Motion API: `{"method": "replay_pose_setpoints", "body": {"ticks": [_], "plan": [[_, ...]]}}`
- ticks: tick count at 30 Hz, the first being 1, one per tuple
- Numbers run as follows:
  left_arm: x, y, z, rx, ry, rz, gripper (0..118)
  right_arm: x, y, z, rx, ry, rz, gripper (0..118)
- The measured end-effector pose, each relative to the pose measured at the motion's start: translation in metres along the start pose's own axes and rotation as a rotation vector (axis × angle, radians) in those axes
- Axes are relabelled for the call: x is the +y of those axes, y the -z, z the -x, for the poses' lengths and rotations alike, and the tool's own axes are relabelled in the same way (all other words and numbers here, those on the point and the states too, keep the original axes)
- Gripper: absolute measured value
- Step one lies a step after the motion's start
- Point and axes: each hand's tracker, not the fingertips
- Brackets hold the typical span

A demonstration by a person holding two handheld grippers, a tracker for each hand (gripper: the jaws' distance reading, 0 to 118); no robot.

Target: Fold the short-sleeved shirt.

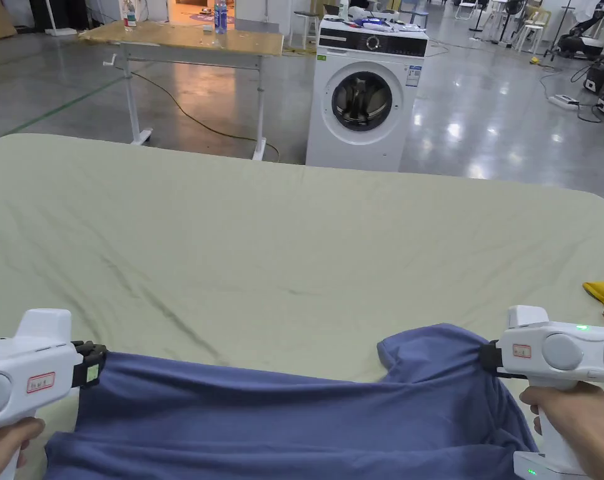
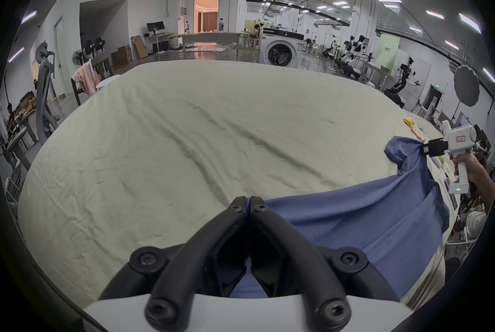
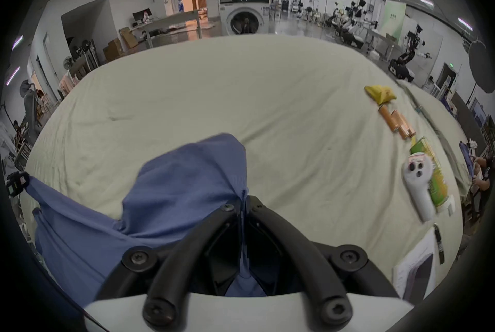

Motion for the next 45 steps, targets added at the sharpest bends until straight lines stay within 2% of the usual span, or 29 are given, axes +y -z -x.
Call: {"method": "replay_pose_setpoints", "body": {"ticks": [13, 23, 29, 32, 37, 43, 45], "plan": [[-0.014, -0.061, 0.02, -0.069, -0.038, -0.042, 0, -0.044, -0.13, 0.0, 0.005, -0.077, -0.111, 2], [-0.073, -0.109, 0.027, -0.112, -0.004, 0.005, 0, -0.119, -0.185, 0.002, -0.015, -0.148, -0.01, 2], [-0.118, -0.114, 0.031, -0.109, 0.013, 0.094, 0, -0.173, -0.177, 0.001, -0.026, -0.177, 0.131, 2], [-0.135, -0.109, 0.03, -0.106, 0.023, 0.148, 0, -0.192, -0.162, -0.003, -0.019, -0.143, 0.165, 2], [-0.151, -0.093, 0.02, -0.055, 0.101, 0.21, 0, -0.204, -0.134, 0.0, -0.038, -0.15, 0.203, 2], [-0.153, -0.081, 0.013, -0.022, 0.126, 0.208, 0, -0.215, -0.112, 0.007, -0.061, -0.181, 0.238, 2], [-0.152, -0.083, 0.012, -0.018, 0.124, 0.208, 0, -0.212, -0.115, 0.006, -0.065, -0.17, 0.235, 3]]}}
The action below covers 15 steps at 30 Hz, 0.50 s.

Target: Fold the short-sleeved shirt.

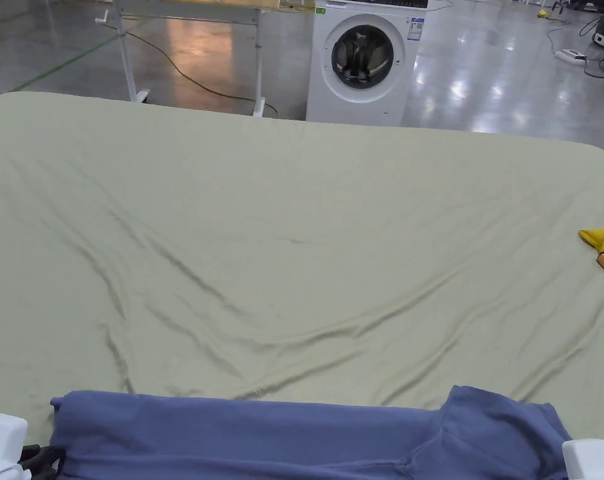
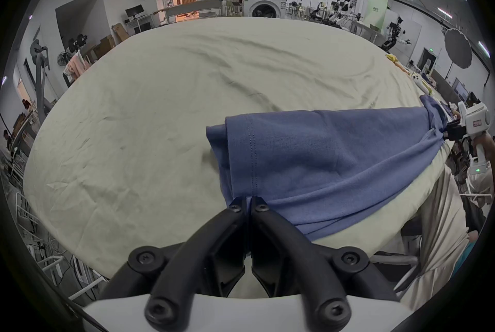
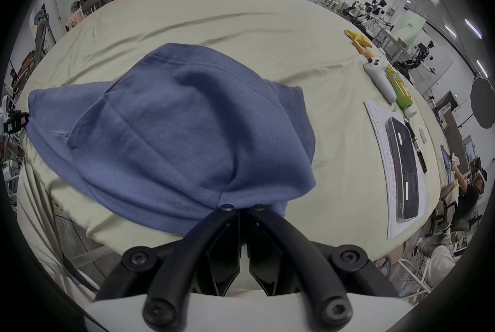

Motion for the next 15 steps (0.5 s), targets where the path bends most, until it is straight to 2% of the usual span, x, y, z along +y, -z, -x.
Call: {"method": "replay_pose_setpoints", "body": {"ticks": [2, 3, 4, 5, 6, 7, 9, 15], "plan": [[0.005, -0.005, 0.0, 0.002, -0.023, -0.002, 2, 0.001, -0.008, -0.001, -0.002, 0.009, -0.007, 4], [0.007, -0.008, -0.001, 0.0, -0.037, -0.009, 7, 0.003, -0.014, 0.0, -0.012, 0.014, -0.018, 8], [0.01, -0.012, -0.002, 0.003, -0.048, -0.026, 12, 0.005, -0.022, 0.0, -0.04, 0.024, -0.037, 18], [0.013, -0.015, -0.003, 0.01, -0.05, -0.05, 17, 0.007, -0.031, 0.0, -0.081, 0.035, -0.057, 35], [0.017, -0.019, -0.005, 0.017, -0.054, -0.075, 24, 0.01, -0.038, 0.0, -0.101, 0.043, -0.085, 59], [0.021, -0.022, -0.007, 0.02, -0.061, -0.11, 32, 0.014, -0.047, 0.0, -0.099, 0.057, -0.128, 67], [0.032, -0.029, -0.012, 0.021, -0.078, -0.171, 41, 0.021, -0.063, 0.0, -0.107, 0.097, -0.196, 68], [0.067, -0.039, -0.035, 0.04, -0.099, -0.37, 41, 0.049, -0.091, 0.018, -0.173, 0.145, -0.489, 68]]}}
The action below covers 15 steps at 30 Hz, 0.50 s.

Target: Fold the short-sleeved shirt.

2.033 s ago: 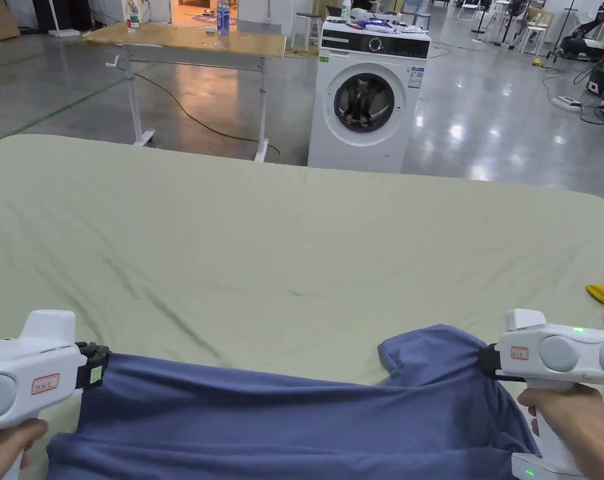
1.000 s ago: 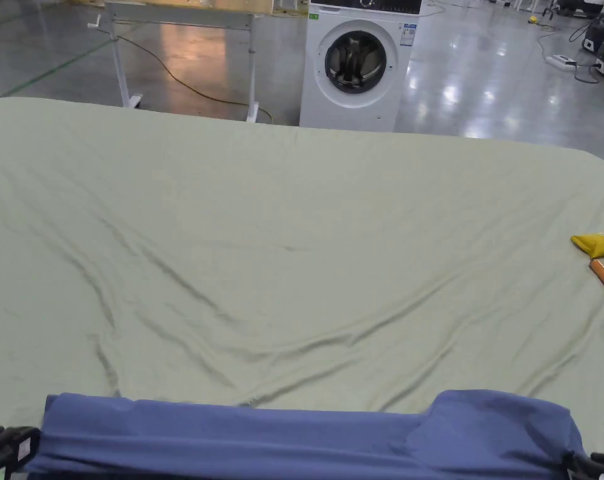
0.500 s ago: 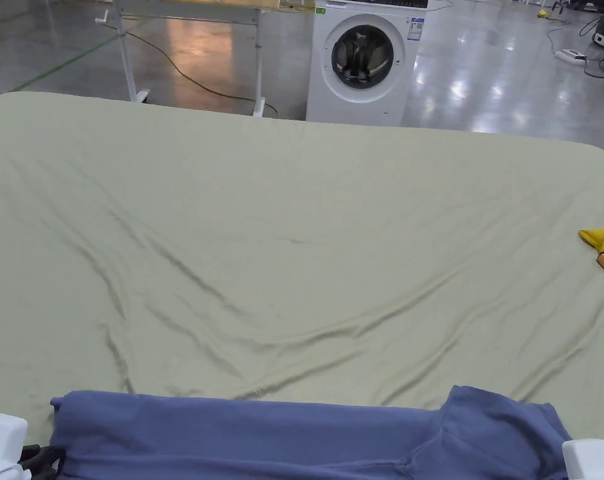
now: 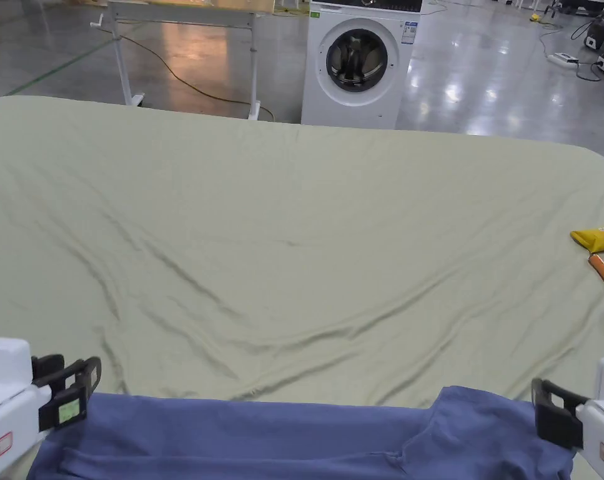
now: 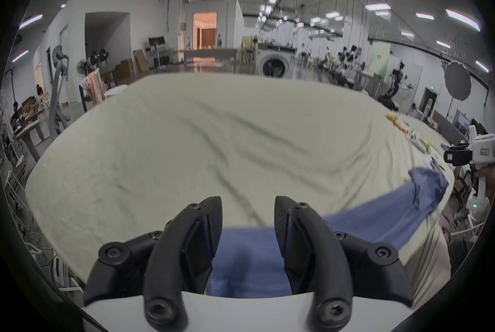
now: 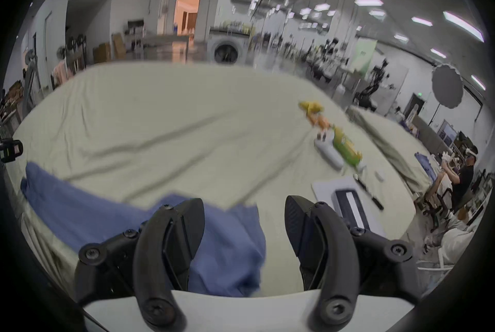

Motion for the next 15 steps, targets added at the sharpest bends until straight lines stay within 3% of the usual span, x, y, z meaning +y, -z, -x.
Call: {"method": "replay_pose_setpoints", "body": {"ticks": [5, 8, 9, 10, 15], "plan": [[0.023, 0.0, -0.032, 0.037, 0.052, -0.169, 37, 0.019, -0.004, 0.036, 0.065, 0.084, -0.226, 61], [0.032, 0.004, -0.042, 0.044, 0.068, -0.266, 21, 0.03, -0.004, 0.059, 0.082, 0.098, -0.327, 23], [0.036, 0.003, -0.046, 0.051, 0.067, -0.291, 8, 0.033, -0.005, 0.066, 0.086, 0.104, -0.353, 7], [0.039, 0.002, -0.05, 0.053, 0.075, -0.316, 1, 0.037, -0.003, 0.073, 0.105, 0.113, -0.377, 6], [0.051, -0.004, -0.061, 0.055, 0.096, -0.355, 0, 0.052, -0.002, 0.098, 0.098, 0.14, -0.422, 1]]}}
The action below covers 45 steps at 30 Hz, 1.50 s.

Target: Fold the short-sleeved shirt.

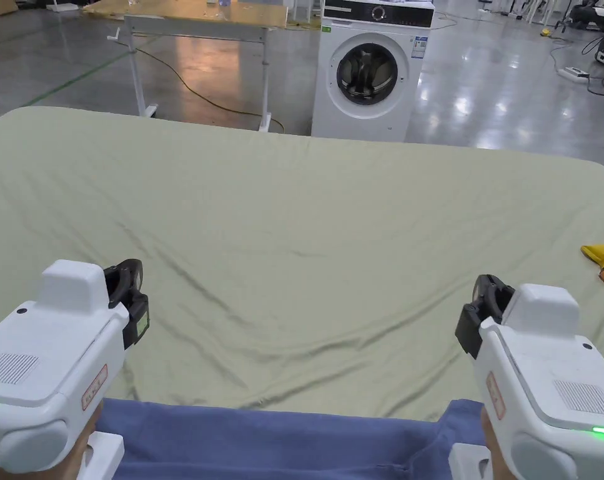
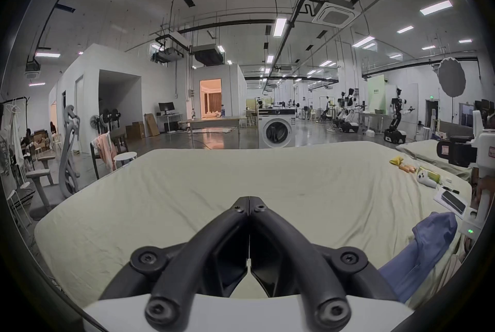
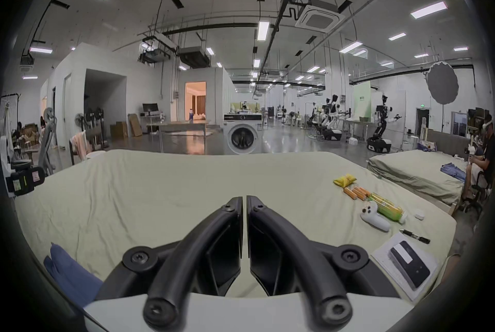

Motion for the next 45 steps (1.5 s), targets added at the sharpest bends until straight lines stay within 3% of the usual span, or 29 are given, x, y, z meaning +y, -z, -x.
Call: {"method": "replay_pose_setpoints", "body": {"ticks": [4, 10, 18, 20, 22, 24, 26, 31, 34, 36, 39, 43, 45], "plan": [[0.002, -0.007, 0.012, -0.002, -0.005, 0.011, 0, 0.004, 0.002, 0.014, 0.0, -0.011, -0.025, 1], [-0.022, -0.013, 0.078, -0.064, -0.109, 0.229, 0, 0.004, 0.008, 0.027, 0.054, -0.021, -0.011, 1], [-0.084, 0.001, 0.17, -0.282, -0.387, 0.593, 2, -0.005, 0.018, 0.037, 0.111, -0.053, 0.042, 1], [-0.099, 0.009, 0.188, -0.348, -0.495, 0.659, 17, -0.007, 0.018, 0.038, 0.116, -0.06, 0.051, 1], [-0.108, 0.01, 0.191, -0.393, -0.576, 0.67, 56, -0.009, 0.019, 0.038, 0.12, -0.064, 0.061, 1], [-0.122, 0.017, 0.199, -0.439, -0.662, 0.714, 86, -0.01, 0.019, 0.037, 0.121, -0.067, 0.07, 1], [-0.148, 0.035, 0.224, -0.419, -0.73, 0.77, 91, -0.011, 0.019, 0.036, 0.119, -0.067, 0.076, 1], [-0.176, 0.053, 0.248, -0.532, -0.903, 0.722, 90, -0.013, 0.018, 0.033, 0.111, -0.077, 0.089, 1], [-0.189, 0.058, 0.222, -0.664, -1.026, 0.809, 86, -0.014, 0.019, 0.032, 0.11, -0.071, 0.093, 1], [-0.194, 0.065, 0.211, -0.663, -0.971, 0.817, 69, -0.016, 0.02, 0.031, 0.111, -0.067, 0.1, 1], [-0.205, 0.067, 0.183, -0.569, -0.906, 0.846, 16, -0.017, 0.02, 0.032, 0.112, -0.065, 0.106, 1], [-0.202, 0.064, 0.179, -0.565, -0.911, 0.815, 7, -0.017, 0.02, 0.032, 0.118, -0.07, 0.109, 1], [-0.192, 0.052, 0.171, -0.548, -0.843, 0.806, 6, -0.017, 0.02, 0.031, 0.117, -0.073, 0.108, 1]]}}
